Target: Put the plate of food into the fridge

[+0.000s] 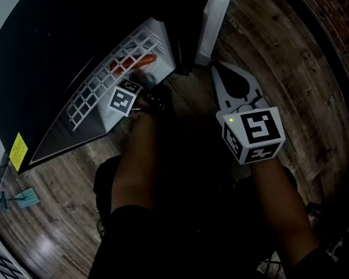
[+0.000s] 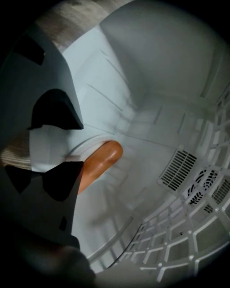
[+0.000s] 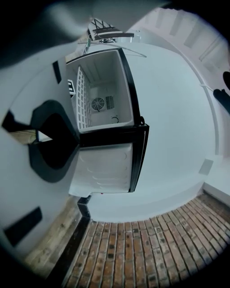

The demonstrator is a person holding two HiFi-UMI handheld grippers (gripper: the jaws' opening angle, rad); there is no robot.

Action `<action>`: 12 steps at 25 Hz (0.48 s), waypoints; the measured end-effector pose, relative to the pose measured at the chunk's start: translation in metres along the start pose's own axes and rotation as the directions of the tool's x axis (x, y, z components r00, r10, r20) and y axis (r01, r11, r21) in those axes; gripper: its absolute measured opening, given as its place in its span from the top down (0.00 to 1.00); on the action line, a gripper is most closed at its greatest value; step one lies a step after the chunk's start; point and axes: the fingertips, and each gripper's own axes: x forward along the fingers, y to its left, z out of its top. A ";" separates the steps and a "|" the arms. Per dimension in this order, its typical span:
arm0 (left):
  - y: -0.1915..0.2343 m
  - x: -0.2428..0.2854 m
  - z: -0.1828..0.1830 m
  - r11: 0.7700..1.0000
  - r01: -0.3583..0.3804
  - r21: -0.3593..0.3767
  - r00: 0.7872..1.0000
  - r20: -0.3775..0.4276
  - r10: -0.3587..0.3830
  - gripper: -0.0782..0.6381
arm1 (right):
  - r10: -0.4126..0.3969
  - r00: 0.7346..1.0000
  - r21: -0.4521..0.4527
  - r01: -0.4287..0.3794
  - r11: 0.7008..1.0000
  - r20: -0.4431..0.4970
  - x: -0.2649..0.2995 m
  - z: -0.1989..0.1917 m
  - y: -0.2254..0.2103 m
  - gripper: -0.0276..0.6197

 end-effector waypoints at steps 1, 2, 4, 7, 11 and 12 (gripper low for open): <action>0.004 -0.003 -0.005 1.000 -0.013 0.008 1.000 -0.012 0.013 0.58 | 0.000 1.000 0.005 0.000 1.000 0.001 0.001 0.000 -0.001 0.94; 0.009 -0.006 -0.011 1.000 -0.024 0.021 0.999 -0.027 0.024 0.60 | 0.000 1.000 0.010 0.000 1.000 0.002 0.003 0.000 -0.003 0.94; 0.014 -0.013 -0.017 0.997 -0.039 0.062 0.998 -0.040 0.042 0.85 | 0.000 1.000 0.022 0.000 1.000 0.002 0.006 -0.001 -0.004 0.94; 0.011 -0.019 -0.019 0.988 0.007 0.152 0.998 -0.057 0.001 0.90 | 0.004 1.000 0.027 -0.004 1.000 0.000 0.013 -0.002 -0.003 0.94; -0.013 -0.039 -0.015 0.963 0.112 0.245 0.991 -0.102 -0.089 0.90 | 0.004 1.000 0.020 -0.004 1.000 -0.026 0.013 0.003 0.002 0.94; -0.015 -0.047 -0.013 0.954 0.119 0.277 0.989 -0.116 -0.090 0.90 | 0.001 0.999 0.029 0.000 1.000 -0.036 0.008 0.005 0.005 0.94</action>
